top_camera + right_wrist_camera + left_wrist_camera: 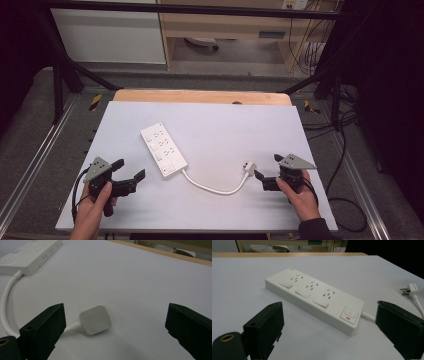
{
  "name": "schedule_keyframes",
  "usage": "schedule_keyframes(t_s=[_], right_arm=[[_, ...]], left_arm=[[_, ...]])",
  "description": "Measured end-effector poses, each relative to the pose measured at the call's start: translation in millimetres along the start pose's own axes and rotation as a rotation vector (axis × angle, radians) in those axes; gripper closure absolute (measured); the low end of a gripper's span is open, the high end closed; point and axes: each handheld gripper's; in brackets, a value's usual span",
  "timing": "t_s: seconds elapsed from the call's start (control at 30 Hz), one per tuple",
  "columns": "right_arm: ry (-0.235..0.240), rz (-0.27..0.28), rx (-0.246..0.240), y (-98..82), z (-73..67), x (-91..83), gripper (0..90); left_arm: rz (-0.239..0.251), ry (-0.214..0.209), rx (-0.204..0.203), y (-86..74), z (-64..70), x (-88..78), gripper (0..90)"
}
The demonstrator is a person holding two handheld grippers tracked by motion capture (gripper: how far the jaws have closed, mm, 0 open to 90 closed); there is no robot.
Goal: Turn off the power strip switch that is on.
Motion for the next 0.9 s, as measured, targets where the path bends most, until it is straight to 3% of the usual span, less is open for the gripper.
schedule_keyframes(t_s=[0.63,0.9], right_arm=[[-0.005,0.0,-0.001,-0.8,0.7,0.7,3.5],[-0.009,0.021,0.031,-0.2,3.7,-0.9,3.5]], left_arm=[[0.008,-0.005,0.042,11.1,3.9,15.0,8.2],[0.021,-0.008,0.059,23.0,6.3,21.8,7.9]])
Point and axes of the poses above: each handheld gripper's, and its own axes: x roughly forward along the jaws, y roughly out of its top, z roughly to its right
